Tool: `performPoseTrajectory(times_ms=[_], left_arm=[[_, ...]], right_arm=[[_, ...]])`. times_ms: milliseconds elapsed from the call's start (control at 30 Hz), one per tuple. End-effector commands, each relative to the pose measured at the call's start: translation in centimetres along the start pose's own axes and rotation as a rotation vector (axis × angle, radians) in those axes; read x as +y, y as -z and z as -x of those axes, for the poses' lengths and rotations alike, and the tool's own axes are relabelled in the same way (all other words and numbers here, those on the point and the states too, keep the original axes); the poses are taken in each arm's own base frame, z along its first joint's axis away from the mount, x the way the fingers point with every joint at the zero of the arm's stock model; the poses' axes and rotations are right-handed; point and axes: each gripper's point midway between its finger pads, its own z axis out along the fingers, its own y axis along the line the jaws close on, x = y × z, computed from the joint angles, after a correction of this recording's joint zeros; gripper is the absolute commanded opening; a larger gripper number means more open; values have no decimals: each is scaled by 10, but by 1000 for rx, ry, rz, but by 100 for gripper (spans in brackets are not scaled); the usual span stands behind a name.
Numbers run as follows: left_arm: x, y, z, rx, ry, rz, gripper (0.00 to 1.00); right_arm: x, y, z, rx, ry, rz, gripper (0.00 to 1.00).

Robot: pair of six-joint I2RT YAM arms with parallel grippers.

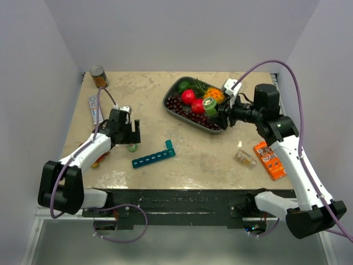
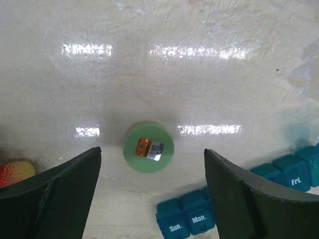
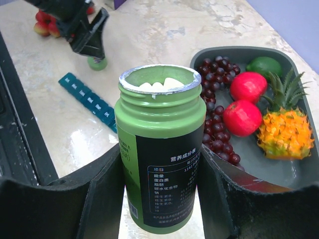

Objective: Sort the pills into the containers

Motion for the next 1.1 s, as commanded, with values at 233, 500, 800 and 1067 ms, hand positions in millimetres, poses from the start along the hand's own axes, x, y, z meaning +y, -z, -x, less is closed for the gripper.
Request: performPoseTrajectory(times_ms=[233,500,800,1067], left_arm=[[-12,64,48,-362,-14,-132,89],[-14,75,51,-404,-30,-150,89],[-22,74,49,-397,-43,-197,89],[-40,81,49,-410,-97,-298,89]], right_arm=[[-52,28,105,-399,-183,-299,0],[-104,129,222,-854,-186,-546,0],[-75,145,192,-896,-64,-604,0],[-25,56,110,-567,-4,-252,0]])
